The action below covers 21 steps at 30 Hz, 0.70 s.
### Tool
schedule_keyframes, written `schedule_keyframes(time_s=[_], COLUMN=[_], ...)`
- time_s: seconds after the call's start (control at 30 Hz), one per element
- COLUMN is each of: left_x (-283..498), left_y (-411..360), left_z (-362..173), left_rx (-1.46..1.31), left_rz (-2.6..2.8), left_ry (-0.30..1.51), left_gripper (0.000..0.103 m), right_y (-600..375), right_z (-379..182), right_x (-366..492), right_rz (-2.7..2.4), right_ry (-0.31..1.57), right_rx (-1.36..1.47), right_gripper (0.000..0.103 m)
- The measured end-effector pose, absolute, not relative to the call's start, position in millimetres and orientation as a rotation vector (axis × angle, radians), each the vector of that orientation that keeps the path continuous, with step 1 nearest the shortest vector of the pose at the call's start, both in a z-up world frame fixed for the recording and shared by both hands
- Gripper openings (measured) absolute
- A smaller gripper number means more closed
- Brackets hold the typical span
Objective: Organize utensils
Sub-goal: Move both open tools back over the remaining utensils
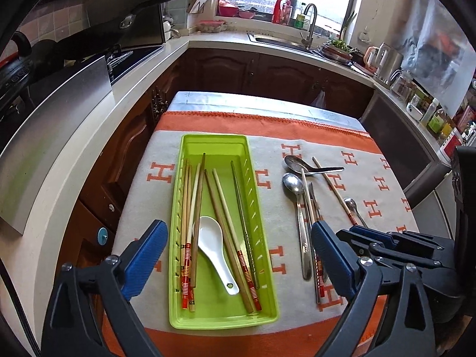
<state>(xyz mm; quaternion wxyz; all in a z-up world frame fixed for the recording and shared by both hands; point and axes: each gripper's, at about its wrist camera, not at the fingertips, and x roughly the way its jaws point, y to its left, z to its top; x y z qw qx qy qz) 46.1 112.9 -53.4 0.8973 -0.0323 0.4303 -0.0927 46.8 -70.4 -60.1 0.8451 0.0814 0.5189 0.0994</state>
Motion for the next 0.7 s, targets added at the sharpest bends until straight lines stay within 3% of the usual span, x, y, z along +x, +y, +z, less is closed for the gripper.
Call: schedule_keyframes(time_s=[0.7], left_x=[68.5], left_y=[66.6], left_z=[-75.0], left_rx=[-0.035], left_rz=[-0.267], left_ry=[0.932], left_gripper=[0.096], right_y=[-180.9], right_z=[-51.9], right_x=[50.5], right_rz=[0.014], right_ry=[1.052], right_rx=[0.294], right_gripper=[0.023])
